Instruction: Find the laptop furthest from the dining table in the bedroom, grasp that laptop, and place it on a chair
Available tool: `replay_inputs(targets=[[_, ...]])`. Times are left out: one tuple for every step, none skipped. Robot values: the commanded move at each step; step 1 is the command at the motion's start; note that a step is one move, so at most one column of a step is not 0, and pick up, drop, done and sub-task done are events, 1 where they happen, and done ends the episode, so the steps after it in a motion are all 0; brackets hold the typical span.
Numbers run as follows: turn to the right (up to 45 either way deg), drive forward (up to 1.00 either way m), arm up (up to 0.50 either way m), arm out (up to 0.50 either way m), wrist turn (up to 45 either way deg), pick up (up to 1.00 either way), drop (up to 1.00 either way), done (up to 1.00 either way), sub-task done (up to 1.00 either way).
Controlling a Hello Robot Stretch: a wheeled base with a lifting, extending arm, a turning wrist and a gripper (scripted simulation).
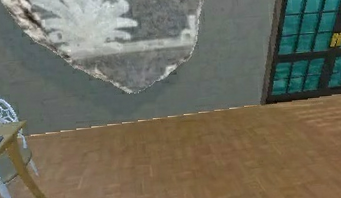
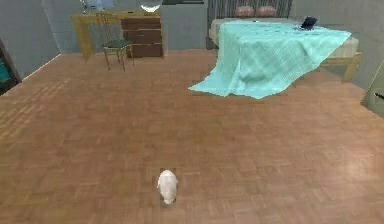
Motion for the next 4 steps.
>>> replay_inputs(targets=[[0.0,0.3,0.0,0.0,0.0,0.0,0.0,0.0,0.0],[-45.0,0.0,0.0,0.0,0.0,0.0,0.0,0.0,0.0],[45.0,0.0,0.0,0.0,0.0,0.0,0.0,0.0,0.0],[45.0,0.0,0.0,0.0,0.0,0.0,0.0,0.0,0.0]])
